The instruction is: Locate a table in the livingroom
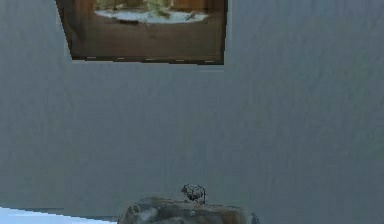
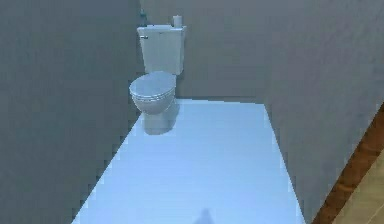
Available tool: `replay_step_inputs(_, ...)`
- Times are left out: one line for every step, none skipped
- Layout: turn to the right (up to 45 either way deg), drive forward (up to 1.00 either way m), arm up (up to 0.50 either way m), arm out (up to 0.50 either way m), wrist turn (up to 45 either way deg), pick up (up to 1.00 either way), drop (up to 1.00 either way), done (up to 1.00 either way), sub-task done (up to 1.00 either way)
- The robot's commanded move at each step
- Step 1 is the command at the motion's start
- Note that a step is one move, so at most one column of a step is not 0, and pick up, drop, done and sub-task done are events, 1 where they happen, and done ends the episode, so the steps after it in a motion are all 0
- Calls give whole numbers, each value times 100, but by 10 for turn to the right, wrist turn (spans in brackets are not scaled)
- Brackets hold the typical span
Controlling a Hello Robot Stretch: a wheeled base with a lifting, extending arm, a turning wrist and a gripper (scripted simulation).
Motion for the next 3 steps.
replay_step_inputs(-450, 0, 0, 0, 0, 0, 0, 0, 0)
replay_step_inputs(-270, 0, 0, 0, 0, 0, 0, 0, 0)
replay_step_inputs(0, 100, 0, 0, 0, 0, 0, 0, 0)
